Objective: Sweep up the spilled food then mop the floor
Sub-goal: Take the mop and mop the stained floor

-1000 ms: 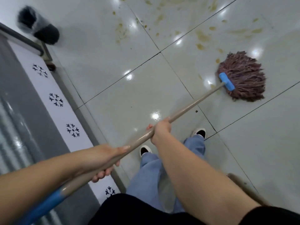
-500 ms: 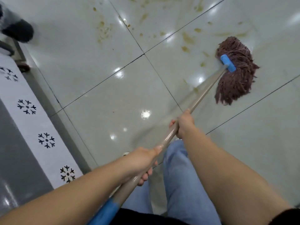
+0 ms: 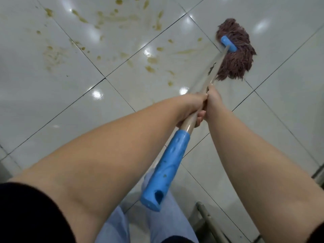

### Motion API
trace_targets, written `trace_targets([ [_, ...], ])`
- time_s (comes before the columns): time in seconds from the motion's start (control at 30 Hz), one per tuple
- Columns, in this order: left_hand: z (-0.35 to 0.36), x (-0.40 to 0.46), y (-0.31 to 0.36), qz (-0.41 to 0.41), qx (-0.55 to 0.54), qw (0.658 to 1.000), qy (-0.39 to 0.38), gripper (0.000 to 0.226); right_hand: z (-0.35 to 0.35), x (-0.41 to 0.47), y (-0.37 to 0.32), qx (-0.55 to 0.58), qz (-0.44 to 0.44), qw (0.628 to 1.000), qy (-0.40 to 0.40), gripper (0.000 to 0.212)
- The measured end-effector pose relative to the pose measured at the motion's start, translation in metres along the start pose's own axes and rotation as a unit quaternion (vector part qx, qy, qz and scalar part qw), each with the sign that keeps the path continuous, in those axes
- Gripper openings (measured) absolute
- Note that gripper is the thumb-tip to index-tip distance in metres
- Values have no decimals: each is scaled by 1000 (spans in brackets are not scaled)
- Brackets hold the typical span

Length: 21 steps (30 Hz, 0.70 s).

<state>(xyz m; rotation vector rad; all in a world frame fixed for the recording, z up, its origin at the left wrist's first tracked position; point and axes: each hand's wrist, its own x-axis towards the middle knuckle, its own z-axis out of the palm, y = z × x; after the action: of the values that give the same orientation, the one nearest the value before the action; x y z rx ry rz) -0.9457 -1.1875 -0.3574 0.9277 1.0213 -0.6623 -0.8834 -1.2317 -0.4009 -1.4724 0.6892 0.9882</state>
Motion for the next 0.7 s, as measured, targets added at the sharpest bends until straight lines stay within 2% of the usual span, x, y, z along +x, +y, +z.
trace_targets([
  [0.07, 11, -5, -12, -3, -26, 1000, -11, 33, -13, -1, -4, 35, 22, 999, -24, 42],
  [0.17, 8, -26, -58, -40, -47, 998, -22, 48, -21, -6, 13, 118, 72, 989, -44, 49],
  [0.33, -40, -83, -131, -96, -47, 994, 4, 51, 0, -35, 87, 35, 133, 990, -39, 45],
  [0.43, -80, -121, -163, -116, -37, 993, 1, 51, 22, -60, 126, 38, 123, 991, -49, 43],
  [0.5, -99, -146, -186, -128, -37, 991, 3, 52, 38, -81, 152, 31, 129, 990, -52, 49],
  [0.7, -121, -197, -225, -128, -45, 991, 8, 51, 53, -134, 206, 60, 143, 986, -54, 53],
])
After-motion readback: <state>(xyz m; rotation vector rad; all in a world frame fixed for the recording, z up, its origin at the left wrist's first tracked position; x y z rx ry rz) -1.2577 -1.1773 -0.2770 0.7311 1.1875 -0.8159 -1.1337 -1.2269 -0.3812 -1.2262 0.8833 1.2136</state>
